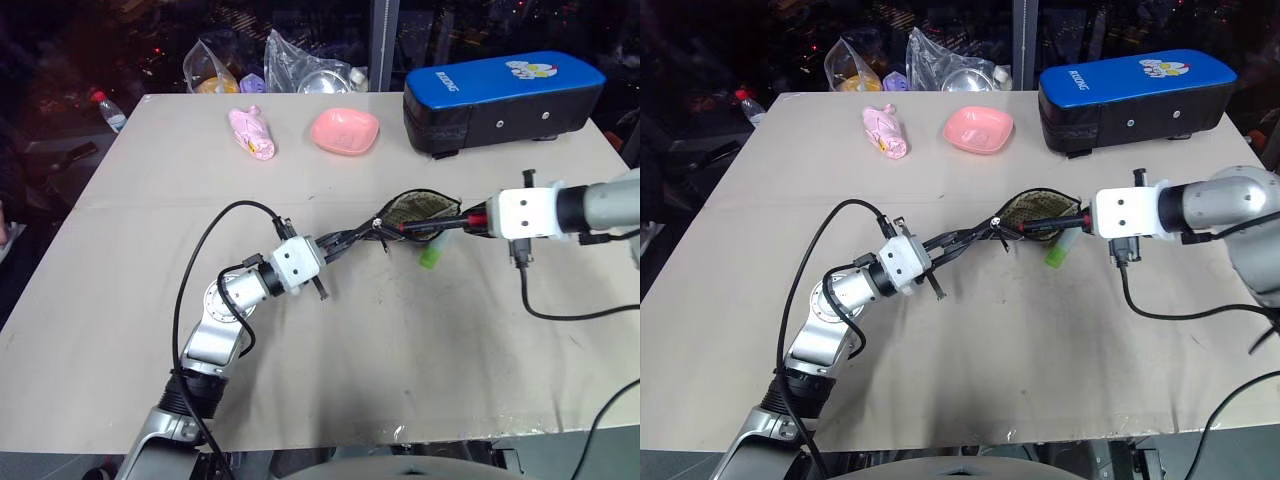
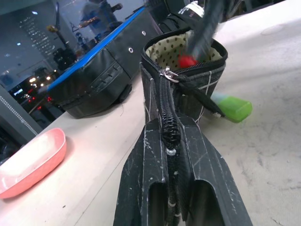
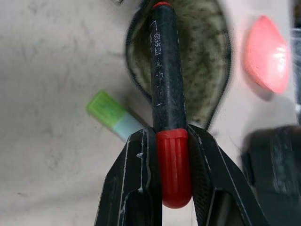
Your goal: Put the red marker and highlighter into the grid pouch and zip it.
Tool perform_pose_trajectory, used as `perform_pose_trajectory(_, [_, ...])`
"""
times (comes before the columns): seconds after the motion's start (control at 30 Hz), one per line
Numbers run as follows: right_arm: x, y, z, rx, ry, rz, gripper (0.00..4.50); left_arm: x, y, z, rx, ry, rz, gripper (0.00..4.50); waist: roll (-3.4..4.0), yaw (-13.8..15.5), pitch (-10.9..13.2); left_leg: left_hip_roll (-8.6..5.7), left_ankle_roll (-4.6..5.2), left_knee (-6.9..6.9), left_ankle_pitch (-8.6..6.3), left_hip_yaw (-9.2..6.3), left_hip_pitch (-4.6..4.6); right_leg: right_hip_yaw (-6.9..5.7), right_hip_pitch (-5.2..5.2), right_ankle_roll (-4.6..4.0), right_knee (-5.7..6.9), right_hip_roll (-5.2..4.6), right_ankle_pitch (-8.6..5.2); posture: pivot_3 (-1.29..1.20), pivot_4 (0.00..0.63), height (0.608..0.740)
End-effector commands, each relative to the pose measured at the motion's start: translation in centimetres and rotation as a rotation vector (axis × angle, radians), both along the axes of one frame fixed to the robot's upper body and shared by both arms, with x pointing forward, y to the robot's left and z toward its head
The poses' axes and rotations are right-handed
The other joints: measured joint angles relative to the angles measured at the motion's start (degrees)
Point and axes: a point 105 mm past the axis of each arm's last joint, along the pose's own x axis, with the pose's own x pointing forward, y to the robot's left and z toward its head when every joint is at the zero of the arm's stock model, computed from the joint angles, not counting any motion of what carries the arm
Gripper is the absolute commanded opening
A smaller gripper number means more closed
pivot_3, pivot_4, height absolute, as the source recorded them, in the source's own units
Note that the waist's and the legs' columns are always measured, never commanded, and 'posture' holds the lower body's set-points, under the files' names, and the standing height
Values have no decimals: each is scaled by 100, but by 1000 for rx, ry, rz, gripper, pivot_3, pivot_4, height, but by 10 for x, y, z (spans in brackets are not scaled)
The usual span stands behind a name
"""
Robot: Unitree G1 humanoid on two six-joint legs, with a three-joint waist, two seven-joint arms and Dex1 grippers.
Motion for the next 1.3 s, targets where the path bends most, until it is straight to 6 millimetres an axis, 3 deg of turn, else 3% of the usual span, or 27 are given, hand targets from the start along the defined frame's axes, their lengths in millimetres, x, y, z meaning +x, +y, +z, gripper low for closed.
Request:
perform_pose_trajectory(0.03, [8, 18, 6, -59, -73, 86, 226, -3, -3, 9, -20, -42, -12, 0, 0, 0, 0, 0, 0, -1, 0, 3, 3, 3, -1, -1, 4, 0, 0, 0, 150, 734])
perform_pose_trajectory(0.23, [18, 67, -2, -81, -124, 251, 226, -2, -5, 10, -27, -44, -12, 0, 1, 1, 1, 3, 0, -1, 0, 3, 1, 2, -4, -1, 5, 3, 1, 0, 150, 734])
perform_pose_trajectory(0.37, [22, 87, -5, 3, -127, 292, 226, -1, -5, 11, -30, -46, -10, 0, 1, 29, 1, 3, 0, -1, 0, 1, -1, -1, -4, -1, 6, 3, 2, 0, 150, 734])
perform_pose_trajectory(0.4, [22, 89, -6, 24, -115, 290, 727, -2, -5, 11, -31, -46, -8, 0, 1, 34, 1, 1, -1, 0, 0, 0, -2, -2, -4, -1, 6, 2, 2, 0, 150, 734])
perform_pose_trajectory(0.53, [26, 81, 2, 64, -127, 254, 2214, -2, -4, 11, -32, -46, -1, 0, 1, 19, 1, -1, 0, 1, 0, 1, -3, -1, -4, -1, 6, -2, 2, 0, 150, 734])
perform_pose_trajectory(0.57, [28, 74, 13, 113, -129, 218, 2707, -2, -4, 11, -33, -45, 2, 0, 1, 19, 1, -1, 0, 0, 0, 1, -2, -1, -4, -1, 6, -2, 3, 0, 150, 734])
perform_pose_trajectory(0.6, [27, 63, 26, 174, -109, 170, 2849, -2, -3, 11, -34, -44, 4, 0, 2, 17, 1, -1, 0, 0, 0, 0, -2, -1, -4, -1, 7, -2, 2, 0, 150, 734])
perform_pose_trajectory(0.63, [25, 56, 34, 214, -91, 143, 3599, -3, -3, 11, -35, -43, 6, 0, 2, 29, 1, 0, 0, 0, 0, 0, -1, -2, -4, -1, 8, -1, 2, 0, 150, 734])
perform_pose_trajectory(0.73, [9, 36, 54, 376, -6, 54, 3599, -3, -2, 10, -35, -41, 12, 0, 2, 20, 1, 0, 0, 0, 0, -2, -3, -3, -4, -2, 7, -12, 3, 0, 150, 734])
perform_pose_trajectory(0.83, [-4, 25, 60, 559, 77, -70, 3599, -2, 1, 9, -40, -38, 26, 0, 2, 19, 1, 1, 0, -4, -1, -10, -3, -5, -3, -3, 7, -38, 2, 0, 150, 734])
perform_pose_trajectory(0.97, [-13, 4, 28, 798, 174, -382, 3599, -1, 3, 8, -55, -24, 43, 0, -2, 22, -6, 7, -2, -11, -2, -25, -4, -2, 1, -12, 6, -43, 6, 0, 150, 734])
perform_pose_trajectory(1.03, [-13, 3, -8, 979, 246, -622, 3599, -2, 2, 6, -60, -15, 42, 0, -1, 3, -9, 9, -3, -13, -2, -25, -4, 1, -2, -14, 10, -45, 7, 0, 150, 734])
perform_pose_trajectory(1.1, [-14, 7, -38, 1039, 245, -781, 3599, -2, 1, 4, -53, -9, 34, 0, 1, 11, -12, 10, -4, -15, -1, -22, -3, 5, -5, -17, 12, -43, 10, 0, 150, 734])
perform_pose_trajectory(1.3, [-12, 25, -75, 1121, 236, -1009, 3599, -1, 0, 3, -42, -10, 25, 0, 8, 3, -9, 5, -4, -4, 0, -7, -3, -1, -9, -37, 14, -35, -2, 0, 150, 734])
